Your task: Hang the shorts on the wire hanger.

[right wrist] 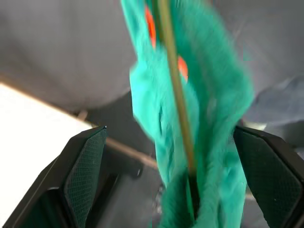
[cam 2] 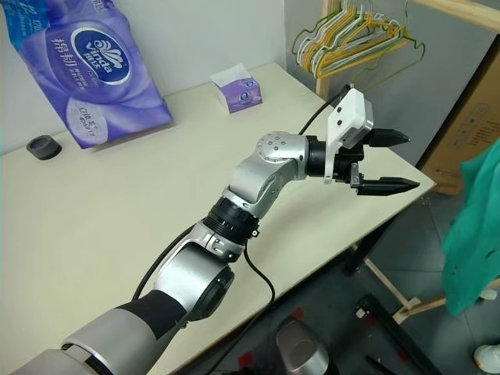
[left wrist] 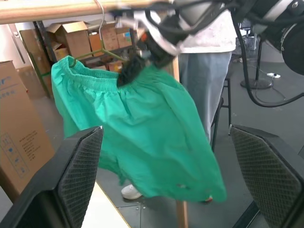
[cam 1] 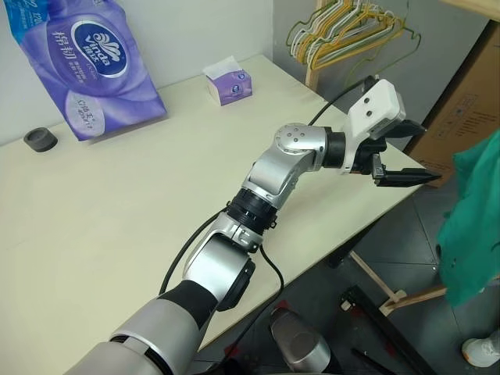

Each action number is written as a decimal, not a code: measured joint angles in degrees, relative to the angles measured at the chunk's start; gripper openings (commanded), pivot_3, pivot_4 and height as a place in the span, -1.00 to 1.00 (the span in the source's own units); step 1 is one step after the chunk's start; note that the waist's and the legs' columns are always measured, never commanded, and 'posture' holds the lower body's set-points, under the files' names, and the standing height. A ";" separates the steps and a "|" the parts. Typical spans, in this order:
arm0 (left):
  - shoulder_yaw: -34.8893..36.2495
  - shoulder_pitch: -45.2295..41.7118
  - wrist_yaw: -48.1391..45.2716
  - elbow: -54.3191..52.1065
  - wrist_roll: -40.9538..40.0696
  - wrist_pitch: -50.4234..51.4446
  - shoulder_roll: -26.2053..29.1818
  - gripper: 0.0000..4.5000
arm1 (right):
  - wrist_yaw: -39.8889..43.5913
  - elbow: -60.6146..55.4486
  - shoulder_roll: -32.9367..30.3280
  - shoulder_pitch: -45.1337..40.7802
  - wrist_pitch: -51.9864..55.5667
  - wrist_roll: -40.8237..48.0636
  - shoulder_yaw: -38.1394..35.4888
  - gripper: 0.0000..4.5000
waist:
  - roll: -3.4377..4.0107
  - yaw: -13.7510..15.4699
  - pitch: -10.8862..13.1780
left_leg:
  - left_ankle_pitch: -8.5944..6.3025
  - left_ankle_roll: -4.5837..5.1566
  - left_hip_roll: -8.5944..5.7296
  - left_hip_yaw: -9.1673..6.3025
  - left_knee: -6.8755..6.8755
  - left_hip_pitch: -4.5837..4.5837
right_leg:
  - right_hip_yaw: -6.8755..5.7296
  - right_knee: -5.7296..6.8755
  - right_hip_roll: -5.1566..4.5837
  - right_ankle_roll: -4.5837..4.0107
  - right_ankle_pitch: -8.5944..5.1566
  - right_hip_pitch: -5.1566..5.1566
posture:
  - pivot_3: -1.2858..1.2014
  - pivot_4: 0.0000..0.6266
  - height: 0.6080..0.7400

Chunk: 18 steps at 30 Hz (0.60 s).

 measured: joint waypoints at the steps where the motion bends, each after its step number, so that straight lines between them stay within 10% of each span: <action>1: 0.00 0.00 -0.04 0.00 0.02 0.00 0.02 1.00 | -0.80 -1.04 0.19 -0.03 -0.13 -0.33 -0.01 0.98 | 0.01 0.00 -0.01 | 0.00 0.00 0.00 0.01 0.00 0.00 | 0.01 0.00 0.00 0.00 0.00 0.00 | -0.47 -0.41 1.00; 18: 0.00 0.01 -0.38 0.14 1.04 -0.14 1.15 1.00 | -2.77 -23.54 7.97 5.78 -17.10 -1.69 3.83 0.98 | 0.05 -0.12 -0.03 | 0.01 0.01 0.00 0.05 0.01 0.00 | 0.02 0.03 -0.01 0.06 0.03 -0.03 | -0.45 -0.44 1.00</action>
